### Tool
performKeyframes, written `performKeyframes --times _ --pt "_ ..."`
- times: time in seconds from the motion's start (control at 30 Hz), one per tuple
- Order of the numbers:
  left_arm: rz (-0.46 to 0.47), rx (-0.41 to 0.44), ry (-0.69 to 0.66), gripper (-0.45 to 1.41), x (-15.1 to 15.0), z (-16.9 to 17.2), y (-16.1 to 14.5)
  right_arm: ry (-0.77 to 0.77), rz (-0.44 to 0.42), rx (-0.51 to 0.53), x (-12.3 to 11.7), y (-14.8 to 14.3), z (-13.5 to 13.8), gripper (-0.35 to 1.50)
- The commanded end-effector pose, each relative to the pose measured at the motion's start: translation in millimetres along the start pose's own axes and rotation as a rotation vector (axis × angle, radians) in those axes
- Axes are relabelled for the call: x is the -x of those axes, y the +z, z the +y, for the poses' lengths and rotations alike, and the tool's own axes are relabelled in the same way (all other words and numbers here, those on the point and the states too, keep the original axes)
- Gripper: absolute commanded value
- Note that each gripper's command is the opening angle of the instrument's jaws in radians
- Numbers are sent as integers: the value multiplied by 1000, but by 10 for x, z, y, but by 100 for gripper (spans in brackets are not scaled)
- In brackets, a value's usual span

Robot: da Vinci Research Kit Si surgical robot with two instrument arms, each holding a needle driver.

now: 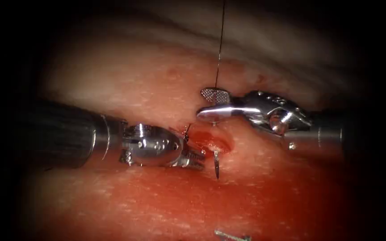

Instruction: Wound Closure

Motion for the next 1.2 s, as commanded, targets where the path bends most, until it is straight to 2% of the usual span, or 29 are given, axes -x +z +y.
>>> performKeyframes --times 0.03,0.1,0.17,0.2,0.23,0.4,0.53,0.6,0.7,0.77,0.87,0.97,1.07,1.17,1.2 --pt "0 3 -1 -1 2 4 8 -23 -18 3 0 6 -4 101" --pt "0 3 -1 -1 2 4 8 -44 -49 16 1 5 -6 99" --pt "0 3 -1 -1 2 3 8 -73 -90 44 3 3 -7 62" --pt "0 3 -1 -1 2 3 8 -75 -110 50 4 2 -8 19" --pt "0 3 -1 -1 2 4 8 -86 -144 58 7 0 -9 -35" --pt "0 4 -2 -1 1 4 7 55 -168 80 5 3 -6 -35" --pt "0 3 -3 -1 0 4 8 271 -189 75 1 8 3 -35" --pt "0 3 -2 -1 0 4 8 403 -226 72 4 10 8 -35" --pt "0 4 -2 -1 0 4 7 470 -298 60 12 10 6 -35" --pt "0 3 -2 -1 0 4 7 529 -391 -11 32 9 -5 -35" --pt "1 6 -3 0 -1 3 5 571 -433 -35 39 8 -19 -35" --pt "2 10 -3 1 -3 4 1 575 -453 -60 44 6 -32 -35" --pt "4 14 29 8 -7 4 -2 570 -397 -97 40 2 -31 -35" --pt "24 11 84 17 -13 7 -5 463 -287 -109 33 -3 -22 49" --pt "34 10 112 21 -16 9 -6 436 -252 -103 30 -4 -18 68"
